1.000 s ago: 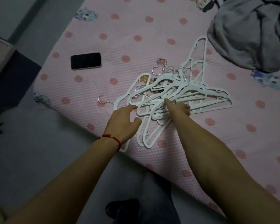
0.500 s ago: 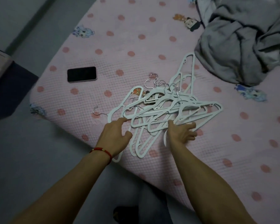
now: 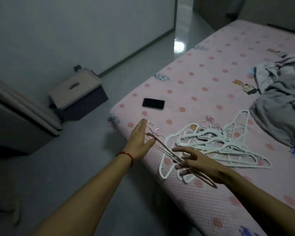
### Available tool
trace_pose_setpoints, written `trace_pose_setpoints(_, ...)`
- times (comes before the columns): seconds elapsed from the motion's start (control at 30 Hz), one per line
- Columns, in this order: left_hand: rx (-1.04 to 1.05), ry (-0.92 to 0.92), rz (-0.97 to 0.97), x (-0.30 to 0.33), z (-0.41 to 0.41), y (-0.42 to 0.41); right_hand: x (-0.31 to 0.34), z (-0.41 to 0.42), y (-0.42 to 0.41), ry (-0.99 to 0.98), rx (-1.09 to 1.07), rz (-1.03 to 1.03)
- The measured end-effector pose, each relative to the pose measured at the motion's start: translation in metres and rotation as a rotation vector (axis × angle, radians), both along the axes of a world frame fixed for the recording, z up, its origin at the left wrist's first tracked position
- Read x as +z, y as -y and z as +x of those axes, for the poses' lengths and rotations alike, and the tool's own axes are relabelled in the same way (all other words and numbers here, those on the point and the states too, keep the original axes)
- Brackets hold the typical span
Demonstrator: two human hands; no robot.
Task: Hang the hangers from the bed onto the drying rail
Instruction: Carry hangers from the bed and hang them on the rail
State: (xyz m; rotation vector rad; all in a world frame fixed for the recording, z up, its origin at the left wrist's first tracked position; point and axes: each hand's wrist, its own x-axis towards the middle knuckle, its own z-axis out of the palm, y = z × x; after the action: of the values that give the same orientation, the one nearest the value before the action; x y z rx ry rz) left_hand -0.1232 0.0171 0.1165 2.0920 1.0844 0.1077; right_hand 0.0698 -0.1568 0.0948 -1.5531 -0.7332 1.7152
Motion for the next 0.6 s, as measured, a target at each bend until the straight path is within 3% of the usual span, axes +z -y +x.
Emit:
trace_pose_setpoints(0.13,-0.068,0.106,0.072,0.050,-0.095,-0.008,0.045,-0.046,-0.045,-0.132,0.363,-0.006)
trace_pose_setpoints(0.27,0.104,0.136,0.117,0.090,-0.184,-0.001,0.083,-0.102,-0.098,0.052,0.673,0.094)
trace_pose_setpoints(0.4,0.323,0.097,0.269,0.114,-0.278,0.014,0.147,-0.191,-0.148,0.561,0.698,0.663)
trace_pose_setpoints(0.47,0.415,0.040,0.388,0.120,-0.324,0.025,0.181,-0.250,-0.161,0.586,0.684,0.896)
trace_pose_setpoints(0.6,0.574,-0.054,0.534,0.125,-0.399,0.053,0.213,-0.367,-0.162,0.726,0.885,1.243)
